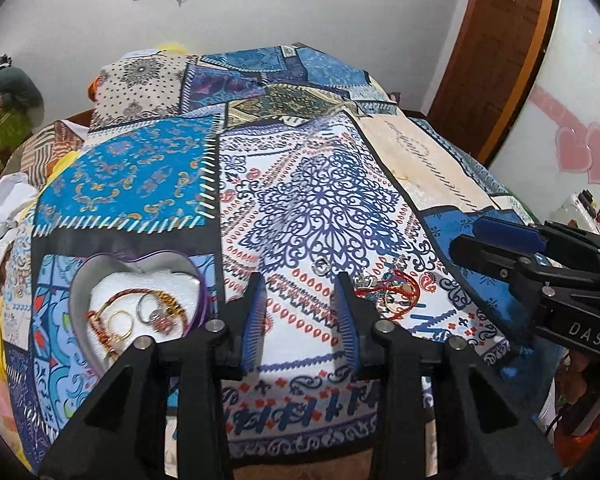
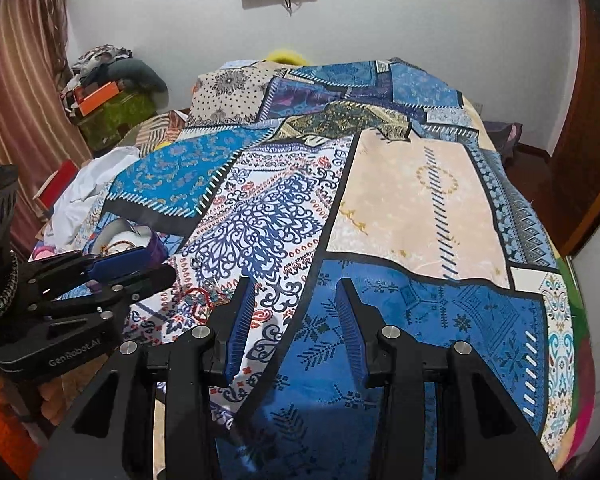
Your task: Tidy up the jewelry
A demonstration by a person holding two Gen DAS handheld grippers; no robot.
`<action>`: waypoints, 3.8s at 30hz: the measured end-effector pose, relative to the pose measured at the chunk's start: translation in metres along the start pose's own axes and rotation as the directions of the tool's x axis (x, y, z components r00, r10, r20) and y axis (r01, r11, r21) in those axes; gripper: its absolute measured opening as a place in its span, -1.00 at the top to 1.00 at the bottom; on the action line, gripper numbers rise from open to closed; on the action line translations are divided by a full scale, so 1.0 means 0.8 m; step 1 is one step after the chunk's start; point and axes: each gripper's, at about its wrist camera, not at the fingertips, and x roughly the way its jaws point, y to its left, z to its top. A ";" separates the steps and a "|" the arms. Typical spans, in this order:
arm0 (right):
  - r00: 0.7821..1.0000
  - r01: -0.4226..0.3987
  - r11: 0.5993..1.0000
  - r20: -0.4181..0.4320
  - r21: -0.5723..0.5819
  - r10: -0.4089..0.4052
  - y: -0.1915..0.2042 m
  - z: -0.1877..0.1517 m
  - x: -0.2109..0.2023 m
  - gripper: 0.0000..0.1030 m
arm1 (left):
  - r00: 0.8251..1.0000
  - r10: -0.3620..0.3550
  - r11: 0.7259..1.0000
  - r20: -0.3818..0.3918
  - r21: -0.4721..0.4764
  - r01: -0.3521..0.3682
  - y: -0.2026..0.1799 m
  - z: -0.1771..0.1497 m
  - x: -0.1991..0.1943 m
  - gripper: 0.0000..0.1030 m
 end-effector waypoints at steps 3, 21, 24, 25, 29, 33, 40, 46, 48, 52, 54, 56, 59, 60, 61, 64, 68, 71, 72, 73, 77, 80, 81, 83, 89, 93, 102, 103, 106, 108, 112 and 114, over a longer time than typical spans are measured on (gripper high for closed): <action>1.000 -0.005 1.000 -0.008 0.004 0.005 -0.002 -0.001 0.005 0.26 | 1.000 -0.007 1.000 -0.006 0.008 0.008 -0.002 0.002 0.008 0.50; 0.999 -0.046 0.999 -0.026 -0.027 0.045 0.011 0.010 0.022 0.25 | 0.998 -0.050 0.999 0.024 0.012 0.050 0.001 0.005 0.017 0.82; 0.998 -0.054 0.997 -0.028 -0.056 0.053 0.024 0.016 0.026 0.25 | 0.998 -0.055 0.998 0.040 0.000 0.055 0.006 0.002 0.006 0.82; 0.998 -0.059 0.996 -0.028 -0.066 0.057 0.028 0.018 0.028 0.25 | 0.997 -0.056 0.998 0.044 -0.001 0.056 0.007 0.001 0.003 0.82; 0.996 -0.076 0.991 -0.044 -0.113 0.071 0.046 0.021 0.037 0.26 | 0.997 -0.052 0.999 0.060 -0.003 0.052 0.013 -0.002 -0.008 0.82; 0.995 -0.088 0.988 -0.055 -0.129 0.082 0.054 0.022 0.045 0.26 | 0.997 -0.056 0.998 0.060 -0.018 0.057 0.019 -0.007 -0.010 0.82; 0.991 -0.100 0.982 -0.100 -0.162 0.085 0.064 0.017 0.057 0.50 | 0.997 -0.054 0.998 0.053 -0.038 0.056 0.026 -0.014 -0.010 0.82; 0.991 -0.109 0.978 -0.099 -0.175 0.093 0.066 0.014 0.059 0.81 | 0.997 -0.046 0.998 0.055 -0.044 0.048 0.027 -0.016 -0.014 0.82; 0.991 -0.114 0.980 -0.090 -0.164 0.100 0.063 0.014 0.057 0.81 | 0.997 -0.042 0.998 0.060 -0.044 0.045 0.027 -0.015 -0.018 0.82; 0.994 -0.106 0.986 -0.053 -0.131 0.100 0.057 0.018 0.045 0.82 | 0.997 -0.037 0.998 0.073 -0.041 0.040 0.024 -0.013 -0.028 0.82; 0.994 -0.104 0.987 -0.037 -0.120 0.100 0.054 0.021 0.038 0.82 | 0.996 -0.034 0.999 0.082 -0.038 0.037 0.023 -0.011 -0.034 0.82; 0.995 -0.097 0.989 -0.019 -0.111 0.095 0.052 0.024 0.031 0.82 | 0.995 -0.031 0.999 0.094 -0.036 0.034 0.022 -0.010 -0.042 0.82; 0.996 -0.087 0.991 0.018 -0.098 0.089 0.048 0.030 0.013 0.82 | 0.994 -0.028 0.999 0.108 -0.037 0.032 0.021 -0.007 -0.051 0.82; 0.996 -0.084 0.992 0.029 -0.094 0.087 0.047 0.033 0.008 0.82 | 0.993 -0.027 0.999 0.114 -0.037 0.032 0.020 -0.007 -0.055 0.82; 0.995 -0.082 0.992 0.041 -0.091 0.086 0.045 0.034 0.002 0.82 | 0.992 -0.027 0.999 0.119 -0.036 0.031 0.019 -0.007 -0.059 0.82; 0.994 -0.078 0.993 0.074 -0.084 0.085 0.045 0.038 -0.014 0.81 | 0.990 -0.024 0.999 0.136 -0.032 0.029 0.016 -0.006 -0.070 0.82; 0.990 -0.076 0.994 0.113 -0.083 0.085 0.046 0.043 -0.035 0.82 | 0.987 -0.019 0.999 0.159 -0.030 0.024 0.014 -0.007 -0.086 0.82; 0.987 -0.071 0.994 0.135 -0.086 0.083 0.049 0.045 -0.046 0.82 | 0.984 -0.013 0.999 0.179 -0.031 0.019 0.015 -0.008 -0.099 0.82; 0.986 -0.070 0.994 0.145 -0.089 0.082 0.052 0.046 -0.051 0.82 | 0.982 -0.009 0.999 0.188 -0.032 0.016 0.017 -0.008 -0.105 0.82; 0.985 -0.071 0.993 0.152 -0.091 0.084 0.054 0.048 -0.054 0.82 | 0.981 -0.007 0.999 0.194 -0.033 0.014 0.018 -0.008 -0.108 0.82; 0.980 -0.074 0.992 0.179 -0.099 0.091 0.064 0.052 -0.065 0.82 | 0.976 0.007 0.999 0.219 -0.040 0.002 0.026 -0.008 -0.123 0.82; 0.975 -0.080 0.991 0.199 -0.108 0.100 0.074 0.056 -0.072 0.81 | 0.972 0.019 0.999 0.234 -0.049 -0.008 0.035 -0.010 -0.133 0.82; 0.973 -0.084 0.990 0.207 -0.113 0.106 0.079 0.059 -0.074 0.81 | 0.971 0.024 0.998 0.239 -0.054 -0.012 0.039 -0.010 -0.136 0.82; 0.969 -0.091 0.988 0.217 -0.123 0.116 0.086 0.061 -0.077 0.81 | 0.969 0.035 0.998 0.246 -0.063 -0.020 0.046 -0.011 -0.140 0.82; 0.963 -0.125 0.981 0.220 -0.150 0.156 0.109 0.068 -0.071 0.81 | 0.966 0.066 0.995 0.250 -0.092 -0.044 0.069 -0.018 -0.145 0.82; 0.961 -0.154 0.973 0.201 -0.174 0.188 0.129 0.071 -0.059 0.81 | 0.967 0.082 0.992 0.242 -0.113 -0.055 0.085 -0.025 -0.144 0.82; 0.963 -0.204 0.956 0.133 -0.210 0.234 0.166 0.072 -0.019 0.81 | 0.976 0.091 0.986 0.197 -0.155 -0.060 0.118 -0.034 -0.120 0.82; 0.963 -0.208 0.955 0.126 -0.212 0.237 0.169 0.071 -0.014 0.81 | 0.978 0.088 0.986 0.191 -0.159 -0.058 0.120 -0.036 -0.116 0.82; 0.963 -0.221 0.950 0.103 -0.220 0.248 0.176 0.073 -0.003 0.81 | 0.982 0.077 0.985 0.173 -0.168 -0.048 0.124 -0.041 -0.104 0.82; 0.963 -0.231 0.946 0.082 -0.228 0.255 0.183 0.073 0.008 0.81 | 0.985 0.068 0.984 0.157 -0.172 -0.041 0.126 -0.044 -0.095 0.82; 0.964 -0.246 0.941 0.043 -0.234 0.263 0.190 0.070 0.027 0.81 | 0.990 0.049 0.984 0.133 -0.175 -0.025 0.127 -0.047 -0.079 0.82; 0.965 -0.250 0.939 0.022 -0.236 0.263 0.194 0.067 0.037 0.81 | 0.992 0.031 0.984 0.122 -0.175 -0.009 0.127 -0.049 -0.072 0.82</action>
